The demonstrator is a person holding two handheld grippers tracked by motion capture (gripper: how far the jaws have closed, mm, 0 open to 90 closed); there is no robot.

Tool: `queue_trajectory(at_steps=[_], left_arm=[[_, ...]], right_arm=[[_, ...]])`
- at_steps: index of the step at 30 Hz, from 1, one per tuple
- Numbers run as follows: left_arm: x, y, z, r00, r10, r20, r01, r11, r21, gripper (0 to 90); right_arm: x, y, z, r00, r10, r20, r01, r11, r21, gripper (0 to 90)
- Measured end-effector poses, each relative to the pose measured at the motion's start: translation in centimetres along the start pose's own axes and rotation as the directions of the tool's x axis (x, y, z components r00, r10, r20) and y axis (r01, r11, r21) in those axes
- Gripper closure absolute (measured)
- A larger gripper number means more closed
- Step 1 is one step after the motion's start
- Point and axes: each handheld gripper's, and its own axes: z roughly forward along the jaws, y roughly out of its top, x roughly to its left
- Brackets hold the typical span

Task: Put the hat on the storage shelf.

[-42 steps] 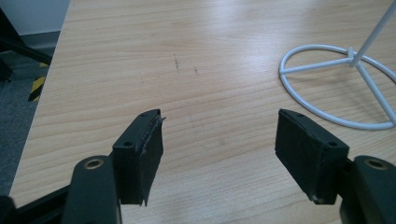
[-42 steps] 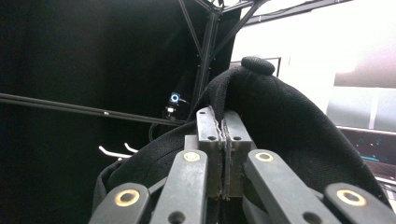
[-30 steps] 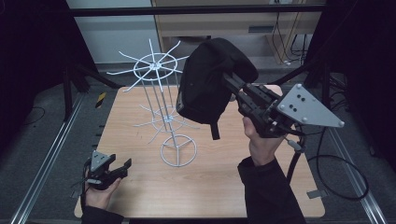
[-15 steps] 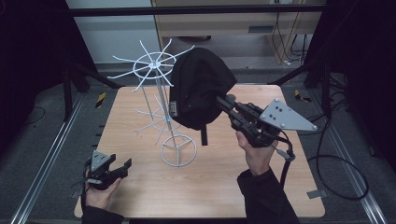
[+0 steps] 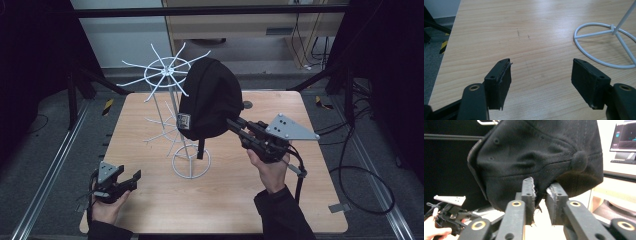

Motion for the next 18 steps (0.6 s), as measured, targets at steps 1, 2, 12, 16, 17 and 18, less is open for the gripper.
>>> queue_trajectory(at_steps=[1, 2, 12, 16, 17, 18], left_arm=[[0.0, 0.0, 0.0, 1.0000, 0.001, 0.000, -0.001, 1.0000, 0.000, 31.9], [0.0, 0.0, 0.0, 1.0000, 0.001, 0.001, -0.001, 1.0000, 0.000, 31.9], [0.0, 0.0, 0.0, 1.0000, -0.004, -0.002, 0.004, 1.0000, -0.001, 31.9], [0.0, 0.0, 0.0, 1.0000, -0.002, -0.002, 0.002, 1.0000, 0.000, 31.9], [0.0, 0.0, 0.0, 1.0000, -0.002, -0.003, 0.002, 1.0000, 0.002, 31.9], [0.0, 0.0, 0.0, 1.0000, -0.003, -0.003, 0.003, 1.0000, 0.001, 31.9]], right_arm=[[0.0, -0.1, 0.1, 1.0000, 0.000, 0.005, 0.000, 1.000, 0.006, 73.1], [0.0, -0.2, 0.2, 0.9999, -0.004, 0.010, 0.003, 1.000, 0.010, 71.1], [-1.1, -0.9, -1.8, 0.9969, 0.010, 0.079, -0.011, 1.000, 0.017, 49.1], [-1.9, -1.8, -3.3, 0.9941, 0.030, 0.104, -0.033, 0.999, 0.024, 43.7], [-2.2, -2.2, -3.7, 0.9938, 0.031, 0.107, -0.034, 0.999, 0.030, 42.7], [-2.4, -2.6, -4.2, 0.9928, 0.035, 0.115, -0.040, 0.998, 0.041, 41.1]])
